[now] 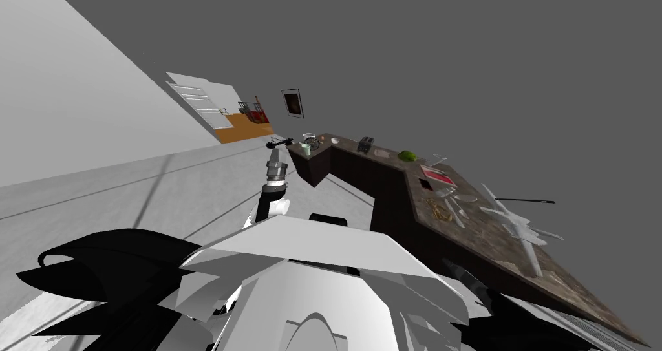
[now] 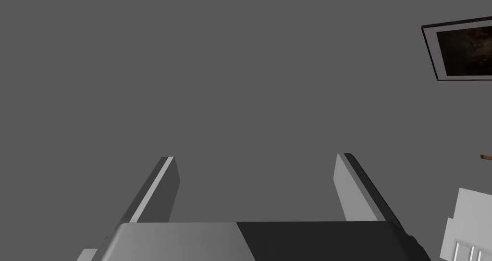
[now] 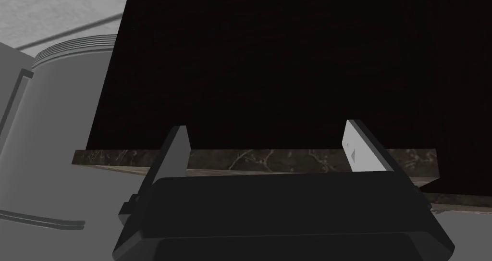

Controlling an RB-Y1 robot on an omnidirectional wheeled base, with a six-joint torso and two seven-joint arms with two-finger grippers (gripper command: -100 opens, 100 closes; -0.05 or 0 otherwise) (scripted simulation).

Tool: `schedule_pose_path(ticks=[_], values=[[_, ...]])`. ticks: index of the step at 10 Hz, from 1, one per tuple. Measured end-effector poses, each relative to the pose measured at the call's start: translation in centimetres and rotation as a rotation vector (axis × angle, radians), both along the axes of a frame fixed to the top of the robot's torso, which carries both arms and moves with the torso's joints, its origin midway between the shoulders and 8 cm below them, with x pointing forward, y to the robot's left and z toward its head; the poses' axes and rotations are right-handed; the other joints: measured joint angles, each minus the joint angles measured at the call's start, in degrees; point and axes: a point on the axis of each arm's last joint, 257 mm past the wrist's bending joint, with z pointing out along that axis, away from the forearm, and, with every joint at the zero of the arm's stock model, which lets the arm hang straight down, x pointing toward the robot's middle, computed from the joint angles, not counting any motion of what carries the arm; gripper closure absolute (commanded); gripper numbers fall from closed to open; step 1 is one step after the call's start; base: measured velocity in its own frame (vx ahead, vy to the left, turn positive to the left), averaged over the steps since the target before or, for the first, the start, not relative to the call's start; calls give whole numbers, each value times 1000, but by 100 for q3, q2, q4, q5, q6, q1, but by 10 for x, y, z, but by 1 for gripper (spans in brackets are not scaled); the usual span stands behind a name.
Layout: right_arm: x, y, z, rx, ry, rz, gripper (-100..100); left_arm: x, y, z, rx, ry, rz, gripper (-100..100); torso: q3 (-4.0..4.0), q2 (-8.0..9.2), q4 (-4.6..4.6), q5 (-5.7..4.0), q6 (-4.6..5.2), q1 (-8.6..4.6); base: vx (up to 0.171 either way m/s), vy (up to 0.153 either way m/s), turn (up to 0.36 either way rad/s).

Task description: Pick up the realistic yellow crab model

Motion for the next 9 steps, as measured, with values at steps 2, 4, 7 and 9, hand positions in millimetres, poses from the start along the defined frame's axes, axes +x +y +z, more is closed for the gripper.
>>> schedule_pose_path(ticks=[2, 4, 7, 9], values=[[-21, -24, 13, -54, 69, -19, -100, 0, 0, 0, 0, 0, 0, 0, -1, 0, -1, -1, 3, -5, 74, 39, 339], [-43, -42, 24, -108, 136, -44, -100, 0, 0, 0, 0, 0, 0, 0, 3, 7, 1, -1, 4, -8, 78, 8, 304], [-69, -74, 39, -169, 206, -78, -100, 0, 0, 0, 0, 0, 0, 0, 5, 9, 2, -8, 1, -35, 80, -50, 378], [-90, -89, 52, -214, 256, -110, -100, 0, 0, 0, 0, 0, 0, 0, 2, 4, 1, -11, 7, -49, 82, -102, 284]])
